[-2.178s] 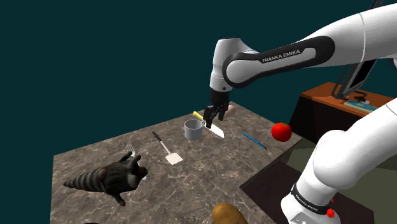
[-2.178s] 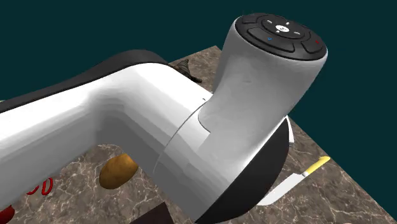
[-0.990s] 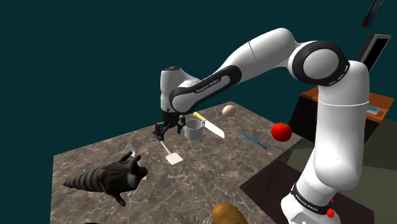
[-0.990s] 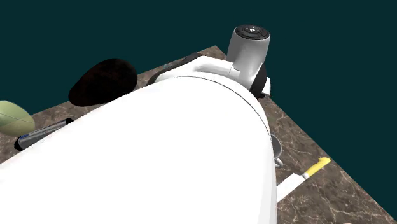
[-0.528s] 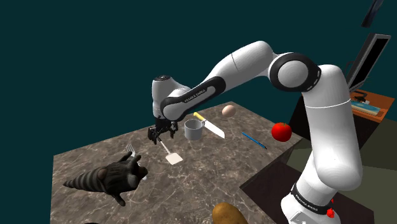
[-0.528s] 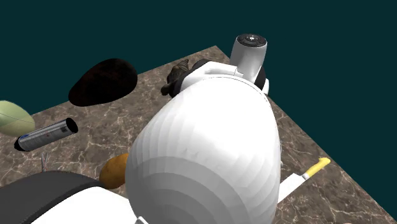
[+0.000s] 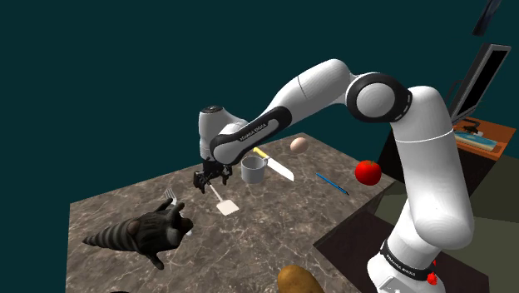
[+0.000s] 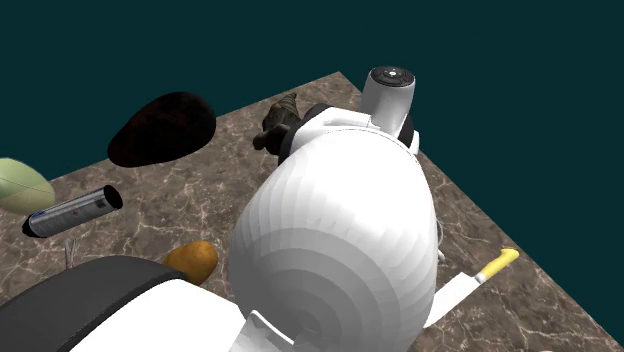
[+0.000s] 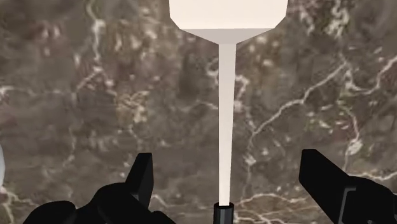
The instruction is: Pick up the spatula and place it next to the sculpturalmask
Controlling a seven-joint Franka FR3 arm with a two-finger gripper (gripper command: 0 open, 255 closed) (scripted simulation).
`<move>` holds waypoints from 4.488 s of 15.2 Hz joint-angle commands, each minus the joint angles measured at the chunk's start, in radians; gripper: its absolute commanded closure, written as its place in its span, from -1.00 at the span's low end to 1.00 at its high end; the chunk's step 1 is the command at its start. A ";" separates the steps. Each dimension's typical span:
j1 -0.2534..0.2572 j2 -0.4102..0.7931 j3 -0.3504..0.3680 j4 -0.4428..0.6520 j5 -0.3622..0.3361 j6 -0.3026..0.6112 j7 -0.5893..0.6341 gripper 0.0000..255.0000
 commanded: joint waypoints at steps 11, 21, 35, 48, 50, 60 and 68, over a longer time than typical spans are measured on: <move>0.000 0.000 0.000 0.000 0.000 0.001 0.000 1.00; -0.009 -0.058 0.014 0.023 0.024 -0.079 -0.017 1.00; -0.017 -0.135 0.032 0.102 0.059 -0.232 -0.043 1.00; -0.016 -0.175 0.041 0.222 0.078 -0.388 -0.062 1.00; -0.015 -0.177 0.042 0.245 0.080 -0.414 -0.064 1.00; -0.006 -0.176 0.045 0.376 0.083 -0.543 -0.072 1.00; 0.060 -0.333 0.101 0.157 0.112 -0.484 0.067 1.00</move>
